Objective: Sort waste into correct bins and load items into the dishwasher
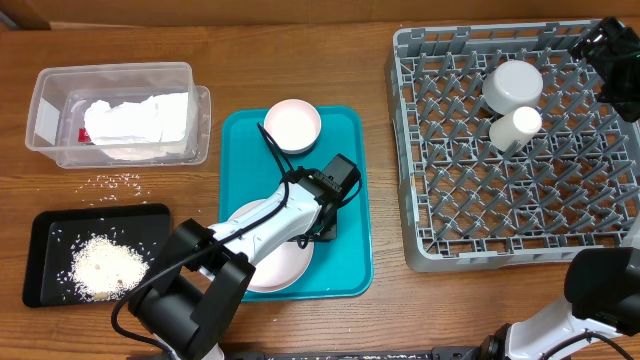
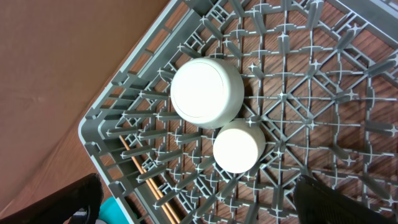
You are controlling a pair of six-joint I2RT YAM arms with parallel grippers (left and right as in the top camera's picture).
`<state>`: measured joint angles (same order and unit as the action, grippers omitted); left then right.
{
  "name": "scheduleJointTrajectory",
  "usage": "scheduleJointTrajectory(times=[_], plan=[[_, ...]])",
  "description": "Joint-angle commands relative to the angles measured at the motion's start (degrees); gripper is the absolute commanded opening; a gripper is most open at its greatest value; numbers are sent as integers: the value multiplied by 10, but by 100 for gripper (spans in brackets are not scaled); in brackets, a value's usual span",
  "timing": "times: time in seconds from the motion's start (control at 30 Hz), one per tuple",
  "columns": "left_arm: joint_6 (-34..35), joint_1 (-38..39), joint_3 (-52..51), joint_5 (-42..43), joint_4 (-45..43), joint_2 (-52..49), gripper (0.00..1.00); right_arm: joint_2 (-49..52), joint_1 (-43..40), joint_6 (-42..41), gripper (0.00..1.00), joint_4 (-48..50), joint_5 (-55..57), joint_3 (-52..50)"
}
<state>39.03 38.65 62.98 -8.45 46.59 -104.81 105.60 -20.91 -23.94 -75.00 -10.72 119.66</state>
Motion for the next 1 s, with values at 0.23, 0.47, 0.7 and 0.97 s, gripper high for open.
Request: scheduleJointTrajectory(times=[0.23, 0.47, 0.7, 0.97], plan=[[-59, -6, -2, -72, -71, -8, 41, -2, 3, -1, 100, 3, -3, 4], [-67, -53, -1, -71, -145, -8, 23, -2, 3, -1, 100, 3, -3, 4], [-159, -69, 4, -70, -283, -7, 30, -2, 3, -1, 100, 3, -3, 4], [-159, -80, 172, -70, -96, 40, 28, -2, 3, -1, 100, 3, -3, 4]])
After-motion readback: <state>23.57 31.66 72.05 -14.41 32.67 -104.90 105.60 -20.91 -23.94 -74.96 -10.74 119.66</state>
